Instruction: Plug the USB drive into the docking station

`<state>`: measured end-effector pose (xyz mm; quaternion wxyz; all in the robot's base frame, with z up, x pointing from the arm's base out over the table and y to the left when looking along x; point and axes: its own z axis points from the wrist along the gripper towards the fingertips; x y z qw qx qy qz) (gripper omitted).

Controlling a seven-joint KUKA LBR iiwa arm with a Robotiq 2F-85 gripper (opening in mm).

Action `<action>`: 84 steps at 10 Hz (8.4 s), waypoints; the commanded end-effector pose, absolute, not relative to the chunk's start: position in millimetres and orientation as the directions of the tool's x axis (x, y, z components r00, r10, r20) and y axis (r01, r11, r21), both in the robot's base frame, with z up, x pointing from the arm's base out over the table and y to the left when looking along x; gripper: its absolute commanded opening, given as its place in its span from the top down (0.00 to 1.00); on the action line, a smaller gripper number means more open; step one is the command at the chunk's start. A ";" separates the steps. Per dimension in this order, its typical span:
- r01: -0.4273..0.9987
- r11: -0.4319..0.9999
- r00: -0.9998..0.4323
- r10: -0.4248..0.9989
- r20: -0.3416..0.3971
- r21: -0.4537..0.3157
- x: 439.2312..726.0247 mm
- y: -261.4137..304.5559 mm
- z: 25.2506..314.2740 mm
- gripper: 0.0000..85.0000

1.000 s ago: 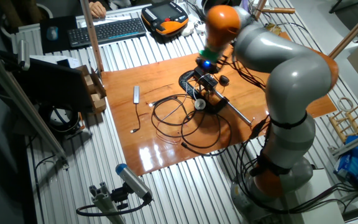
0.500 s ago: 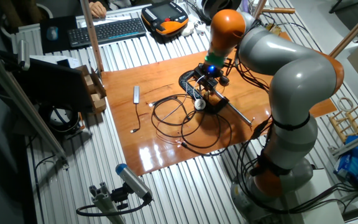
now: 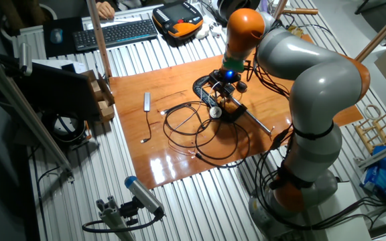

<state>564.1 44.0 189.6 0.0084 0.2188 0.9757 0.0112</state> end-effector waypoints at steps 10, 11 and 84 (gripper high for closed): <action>-0.088 0.996 -0.995 -0.089 -0.040 -0.022 568.9 38.4 198.2 1.00; -0.088 0.996 -0.995 -0.089 -0.042 -0.019 568.8 38.6 198.0 1.00; -0.059 0.998 -0.996 -0.059 -0.068 -0.004 577.6 47.2 199.2 1.00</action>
